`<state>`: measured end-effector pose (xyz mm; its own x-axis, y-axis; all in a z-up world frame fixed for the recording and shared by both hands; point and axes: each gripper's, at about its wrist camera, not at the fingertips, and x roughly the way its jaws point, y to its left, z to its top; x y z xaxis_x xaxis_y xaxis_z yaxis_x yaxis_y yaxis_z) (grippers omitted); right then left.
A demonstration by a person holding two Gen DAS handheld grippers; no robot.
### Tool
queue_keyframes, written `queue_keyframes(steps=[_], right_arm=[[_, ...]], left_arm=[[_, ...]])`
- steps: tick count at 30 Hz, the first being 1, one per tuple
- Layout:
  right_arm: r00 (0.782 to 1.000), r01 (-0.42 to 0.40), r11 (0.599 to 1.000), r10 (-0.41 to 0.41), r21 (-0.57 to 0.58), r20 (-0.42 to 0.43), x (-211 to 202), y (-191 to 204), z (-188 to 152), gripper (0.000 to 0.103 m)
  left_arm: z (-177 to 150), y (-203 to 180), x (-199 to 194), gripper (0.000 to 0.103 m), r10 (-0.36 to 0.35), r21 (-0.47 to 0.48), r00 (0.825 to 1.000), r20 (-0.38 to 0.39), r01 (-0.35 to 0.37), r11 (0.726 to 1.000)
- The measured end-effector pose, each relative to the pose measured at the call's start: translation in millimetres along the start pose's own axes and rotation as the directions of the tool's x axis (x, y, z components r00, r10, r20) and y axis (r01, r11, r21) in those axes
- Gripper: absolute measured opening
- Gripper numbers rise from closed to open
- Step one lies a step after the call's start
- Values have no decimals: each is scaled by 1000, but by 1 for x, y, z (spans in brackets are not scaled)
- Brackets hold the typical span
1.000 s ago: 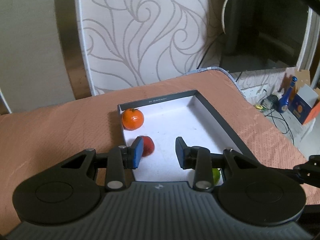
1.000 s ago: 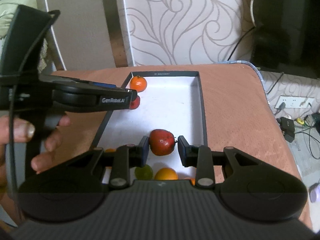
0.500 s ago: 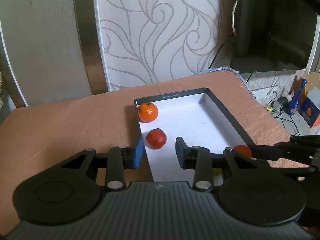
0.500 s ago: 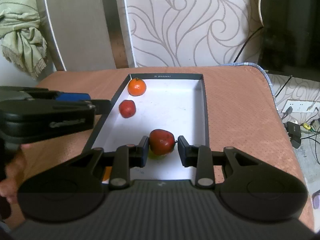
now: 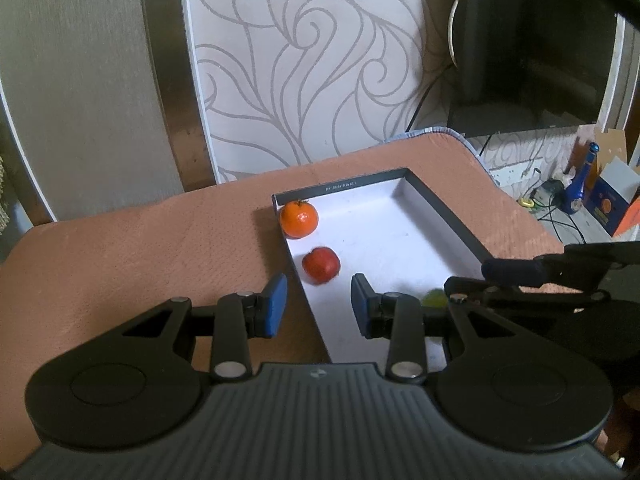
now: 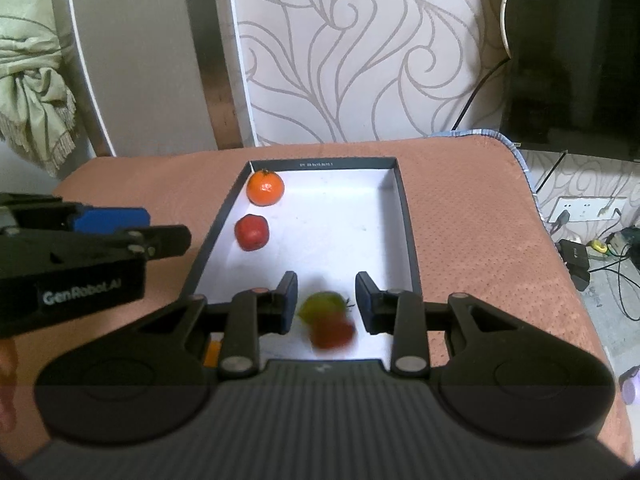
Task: Organize fruits
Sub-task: 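Lower the red tomato into the box and open the right gripper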
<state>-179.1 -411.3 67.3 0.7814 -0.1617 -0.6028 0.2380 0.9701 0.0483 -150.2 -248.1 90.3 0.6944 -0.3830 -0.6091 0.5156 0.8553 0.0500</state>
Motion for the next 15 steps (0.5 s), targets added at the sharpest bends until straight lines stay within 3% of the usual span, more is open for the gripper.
queue_keyframes(steps=[5,8,15], right_arm=[[1000,31,999,-31,30,0,-15,4,-3,35],[999,47,998,-47,44,0,-28,6,-7,35],[997,80,994,-81,77,-1,-58,9,-21,35]], left_arm=[[-3,3,-8,61,-5,16,1000,20,4,1000],[-2,2,-13,81,-7,5,1000,30,7,1000],[0,-14,-22,97,-19,42,999,45,17,999]])
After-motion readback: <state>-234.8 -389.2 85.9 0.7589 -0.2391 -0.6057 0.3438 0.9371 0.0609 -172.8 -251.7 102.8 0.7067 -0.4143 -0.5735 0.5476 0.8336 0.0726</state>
